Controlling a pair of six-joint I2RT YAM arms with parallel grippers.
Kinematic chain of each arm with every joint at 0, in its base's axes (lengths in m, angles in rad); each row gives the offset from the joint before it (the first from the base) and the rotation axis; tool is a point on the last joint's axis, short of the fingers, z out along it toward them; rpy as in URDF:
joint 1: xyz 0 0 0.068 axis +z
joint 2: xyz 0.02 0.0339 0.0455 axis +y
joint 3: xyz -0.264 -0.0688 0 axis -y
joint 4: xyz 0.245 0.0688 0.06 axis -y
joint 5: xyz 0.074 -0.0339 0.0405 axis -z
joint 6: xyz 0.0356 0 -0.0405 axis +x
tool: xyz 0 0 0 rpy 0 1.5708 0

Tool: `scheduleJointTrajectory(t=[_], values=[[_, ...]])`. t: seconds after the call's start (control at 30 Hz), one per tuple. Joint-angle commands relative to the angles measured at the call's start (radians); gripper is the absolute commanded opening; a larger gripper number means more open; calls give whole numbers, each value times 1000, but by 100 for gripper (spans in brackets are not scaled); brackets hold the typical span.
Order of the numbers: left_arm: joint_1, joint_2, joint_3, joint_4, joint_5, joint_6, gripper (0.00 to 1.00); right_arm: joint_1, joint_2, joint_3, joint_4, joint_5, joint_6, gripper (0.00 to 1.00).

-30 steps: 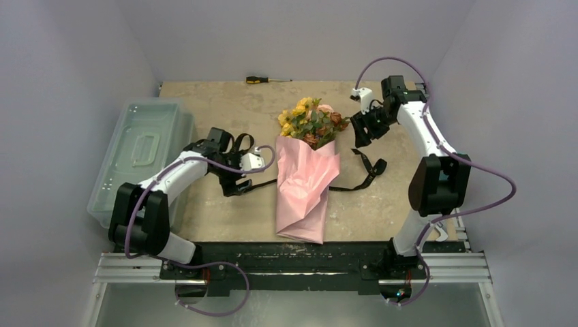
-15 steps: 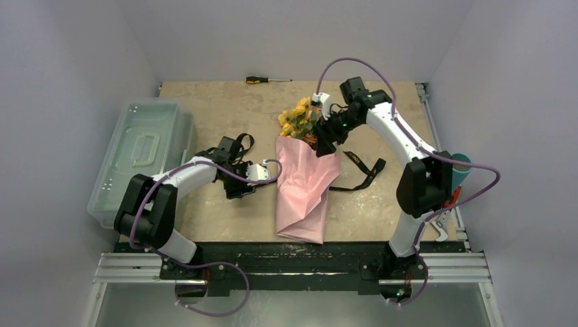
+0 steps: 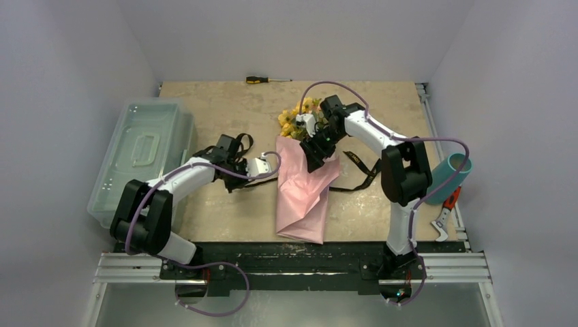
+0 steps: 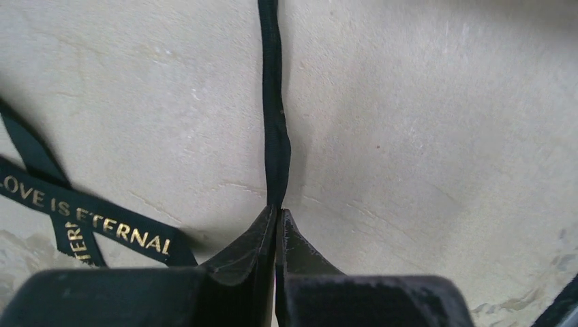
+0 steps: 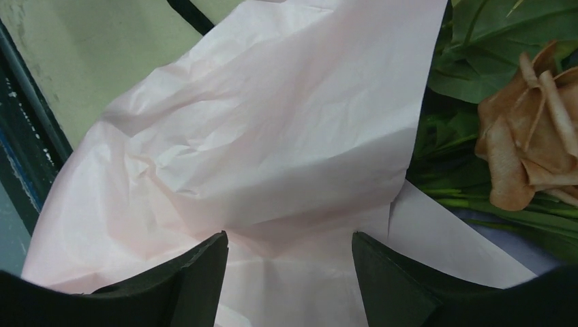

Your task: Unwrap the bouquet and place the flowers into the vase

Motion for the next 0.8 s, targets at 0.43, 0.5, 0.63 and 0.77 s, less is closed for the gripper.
scheduleJointTrajectory(t=[0.43, 0.5, 0.63, 0.77], values=[[101, -105, 270, 141, 182, -482, 0, 15, -11, -83, 44, 64, -79, 70], [104, -114, 303, 142, 195, -518, 0, 14, -11, -94, 43, 65, -86, 70], [116, -139, 371, 146, 231, -570, 0, 14, -19, -107, 60, 78, -90, 70], [136, -142, 455, 155, 275, -625, 0, 14, -21, -106, 69, 88, -90, 70]])
